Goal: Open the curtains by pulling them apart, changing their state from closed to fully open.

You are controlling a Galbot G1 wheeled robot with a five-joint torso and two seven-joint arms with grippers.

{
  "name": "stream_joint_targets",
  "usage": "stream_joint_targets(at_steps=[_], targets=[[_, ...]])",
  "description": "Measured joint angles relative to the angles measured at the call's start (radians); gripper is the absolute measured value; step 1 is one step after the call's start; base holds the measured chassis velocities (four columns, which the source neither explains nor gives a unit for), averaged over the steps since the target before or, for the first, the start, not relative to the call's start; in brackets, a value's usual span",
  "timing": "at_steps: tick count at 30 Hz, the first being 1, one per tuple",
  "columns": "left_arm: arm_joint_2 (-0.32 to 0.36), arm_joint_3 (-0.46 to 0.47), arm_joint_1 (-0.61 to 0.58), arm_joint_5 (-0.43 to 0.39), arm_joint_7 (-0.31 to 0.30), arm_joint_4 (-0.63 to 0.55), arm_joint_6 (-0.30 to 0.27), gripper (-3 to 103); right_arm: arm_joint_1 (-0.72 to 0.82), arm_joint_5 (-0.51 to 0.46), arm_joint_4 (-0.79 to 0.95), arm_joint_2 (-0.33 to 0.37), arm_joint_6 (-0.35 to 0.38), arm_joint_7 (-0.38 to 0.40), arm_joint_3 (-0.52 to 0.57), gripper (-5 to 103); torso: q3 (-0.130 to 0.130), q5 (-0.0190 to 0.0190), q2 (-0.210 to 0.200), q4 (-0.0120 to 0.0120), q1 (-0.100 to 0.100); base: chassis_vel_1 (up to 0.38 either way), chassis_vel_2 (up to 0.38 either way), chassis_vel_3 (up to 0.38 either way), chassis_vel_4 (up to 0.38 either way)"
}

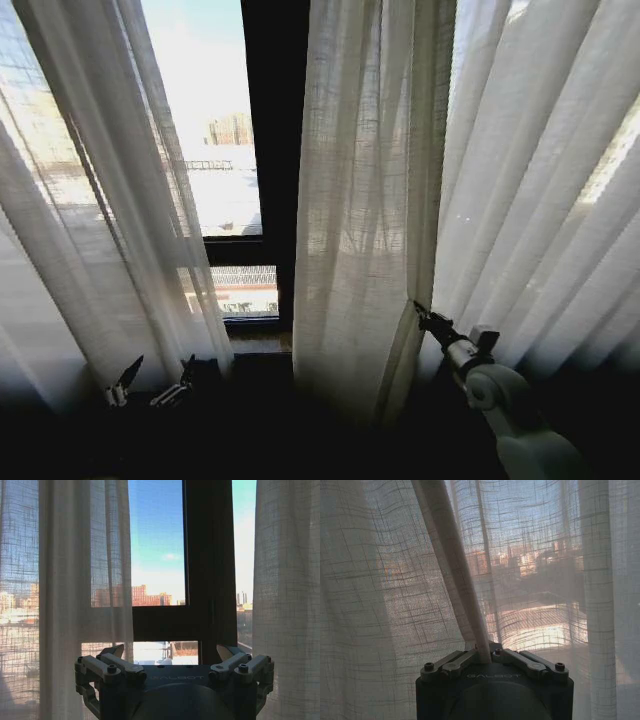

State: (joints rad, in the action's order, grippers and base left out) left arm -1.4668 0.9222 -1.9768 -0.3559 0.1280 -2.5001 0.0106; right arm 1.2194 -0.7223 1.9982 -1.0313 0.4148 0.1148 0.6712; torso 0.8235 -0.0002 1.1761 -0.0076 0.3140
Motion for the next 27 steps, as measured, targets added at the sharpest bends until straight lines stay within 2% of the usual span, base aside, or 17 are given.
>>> stream_joint_targets(at_steps=[13,18,21,27], targets=[[0.0,0.0,0.0,0.0,0.001,0.0,0.005,100,-0.005,-0.001,-0.007,0.0,-0.002,-0.001,-0.002,0,0.0,0.0009,0.0,0.0,0.0,-0.331,-0.355,0.333,0.36],[-0.001,0.001,-0.001,0.001,0.001,0.0,0.01,100,-0.004,-0.001,-0.007,0.001,-0.001,-0.002,-0.005,0,0.0,-0.0003,0.0,0.0001,0.0,-0.381,-0.357,0.387,0.356],[-0.002,0.0,-0.001,0.001,0.002,0.0,0.014,100,-0.001,0.0,-0.007,0.001,-0.002,-0.002,-0.004,0,0.0,0.0009,0.0,-0.0002,0.0,-0.337,-0.331,0.331,0.311],[-0.002,-0.001,-0.001,0.002,0.003,0.0,0.014,100,0.001,0.0,-0.005,0.003,-0.002,-0.003,-0.002,0,0.0,0.0001,0.0,-0.0001,0.0,-0.362,-0.345,0.369,0.348]])
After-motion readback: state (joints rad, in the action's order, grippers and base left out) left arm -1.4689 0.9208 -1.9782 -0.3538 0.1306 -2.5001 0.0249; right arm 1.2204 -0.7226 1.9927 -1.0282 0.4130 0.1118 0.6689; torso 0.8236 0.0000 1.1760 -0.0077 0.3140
